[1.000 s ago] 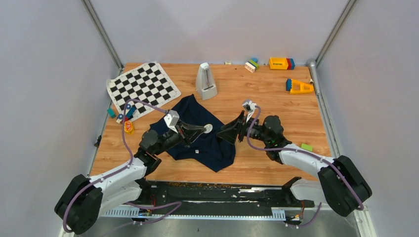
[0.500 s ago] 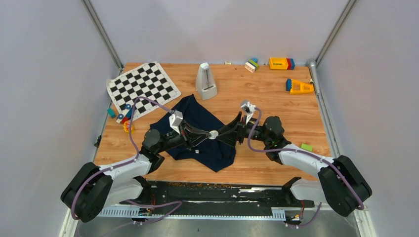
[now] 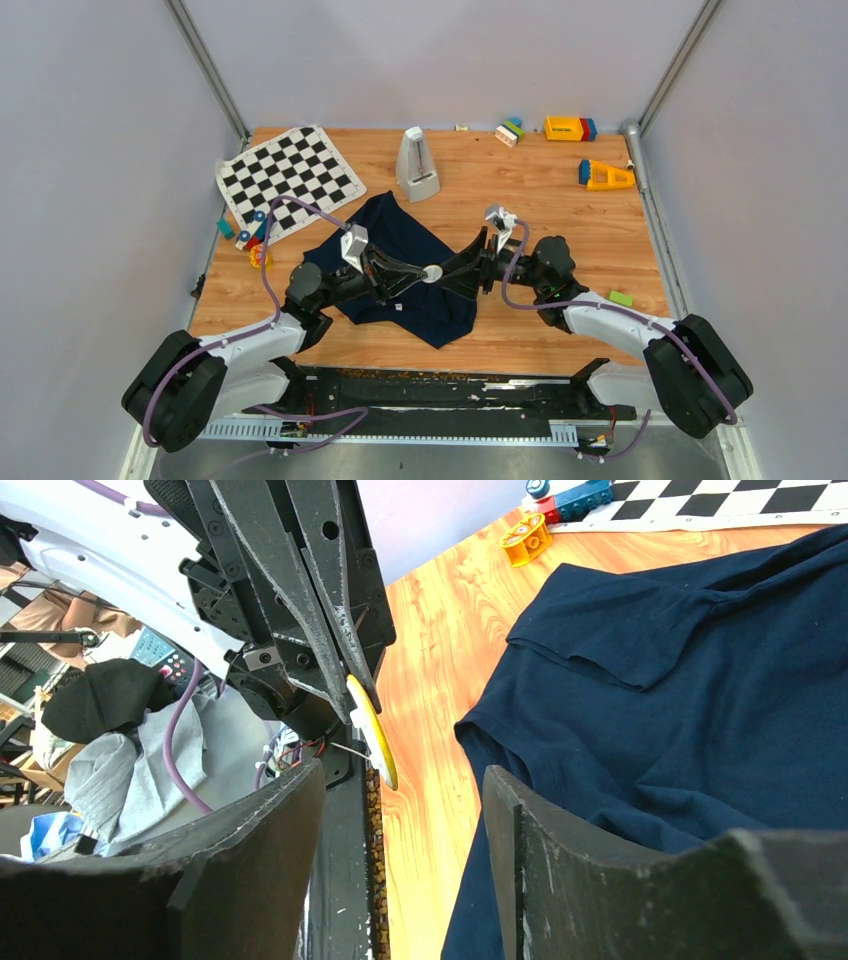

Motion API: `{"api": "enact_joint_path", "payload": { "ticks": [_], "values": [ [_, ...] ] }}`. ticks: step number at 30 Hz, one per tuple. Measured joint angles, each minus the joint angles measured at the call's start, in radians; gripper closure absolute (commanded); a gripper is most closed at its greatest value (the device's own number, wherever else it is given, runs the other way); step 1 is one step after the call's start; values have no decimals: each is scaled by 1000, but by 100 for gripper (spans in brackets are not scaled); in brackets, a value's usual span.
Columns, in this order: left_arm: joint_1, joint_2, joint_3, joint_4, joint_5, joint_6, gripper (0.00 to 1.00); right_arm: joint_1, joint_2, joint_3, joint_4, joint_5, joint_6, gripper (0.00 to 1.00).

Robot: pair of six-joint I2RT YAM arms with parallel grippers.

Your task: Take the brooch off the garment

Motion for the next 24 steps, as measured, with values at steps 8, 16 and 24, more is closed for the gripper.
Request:
{"api": "enact_joint_path", "payload": {
  "ticks": [8,16,24],
  "values": [
    [0,0,0,13,23,-2,100,6,6,0,-2,-13,-6,47],
    [0,26,0,58,46,-19,100,13,6,0,-3,-13,-7,51],
    [0,82,0,116,65,-45,100,19,6,2,-6,-13,-7,56]
  ]
}}
